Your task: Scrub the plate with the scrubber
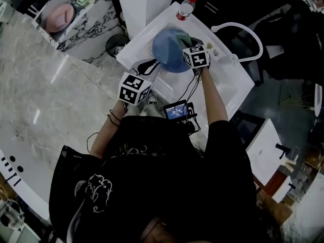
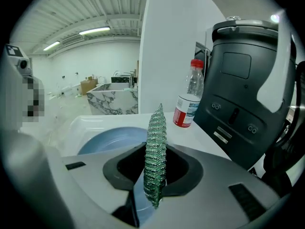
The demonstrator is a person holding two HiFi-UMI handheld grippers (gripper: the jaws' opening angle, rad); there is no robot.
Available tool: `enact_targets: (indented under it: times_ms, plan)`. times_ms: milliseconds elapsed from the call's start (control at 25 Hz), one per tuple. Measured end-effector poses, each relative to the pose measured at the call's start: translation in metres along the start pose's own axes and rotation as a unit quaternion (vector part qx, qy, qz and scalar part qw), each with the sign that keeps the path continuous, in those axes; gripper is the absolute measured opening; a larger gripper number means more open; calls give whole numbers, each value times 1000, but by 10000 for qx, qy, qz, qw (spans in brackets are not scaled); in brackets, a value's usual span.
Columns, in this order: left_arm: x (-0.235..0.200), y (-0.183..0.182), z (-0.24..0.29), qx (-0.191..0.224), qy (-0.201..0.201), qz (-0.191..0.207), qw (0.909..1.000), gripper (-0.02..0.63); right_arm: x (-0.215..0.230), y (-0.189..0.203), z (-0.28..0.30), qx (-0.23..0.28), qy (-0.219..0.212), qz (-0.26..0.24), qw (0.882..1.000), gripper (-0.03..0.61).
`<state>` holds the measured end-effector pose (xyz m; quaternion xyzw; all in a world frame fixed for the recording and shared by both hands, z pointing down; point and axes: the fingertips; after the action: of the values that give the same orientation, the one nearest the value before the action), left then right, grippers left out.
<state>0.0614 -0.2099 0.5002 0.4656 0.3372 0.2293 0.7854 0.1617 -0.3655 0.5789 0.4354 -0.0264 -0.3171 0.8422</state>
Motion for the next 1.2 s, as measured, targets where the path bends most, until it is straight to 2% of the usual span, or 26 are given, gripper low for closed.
enact_targets:
  times_ms: [400, 560, 880, 1200]
  plan:
    - [-20, 7, 8, -126, -200, -117, 9997, 61, 1, 4, 49, -364, 138, -411, 9984, 89]
    - [-27, 8, 7, -120, -273, -211, 9993, 61, -14, -2, 51, -356, -79, -657, 9972, 89]
    - [-37, 21, 6, -229, -294, -363, 9986, 61, -43, -7, 44, -217, -349, -385, 9984, 89]
    - [-39, 28, 1, -269, -239, -440, 9984, 61, -88, -16, 21, 5, -1123, -380, 9929, 89]
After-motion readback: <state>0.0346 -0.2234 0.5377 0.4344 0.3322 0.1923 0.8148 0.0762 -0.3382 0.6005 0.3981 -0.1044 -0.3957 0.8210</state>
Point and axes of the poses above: the fingertips, and each gripper's own axes: z forward along the fingers, x to its right, y out of its underside, and after that the axes turned 8 degrees about y, right-handed
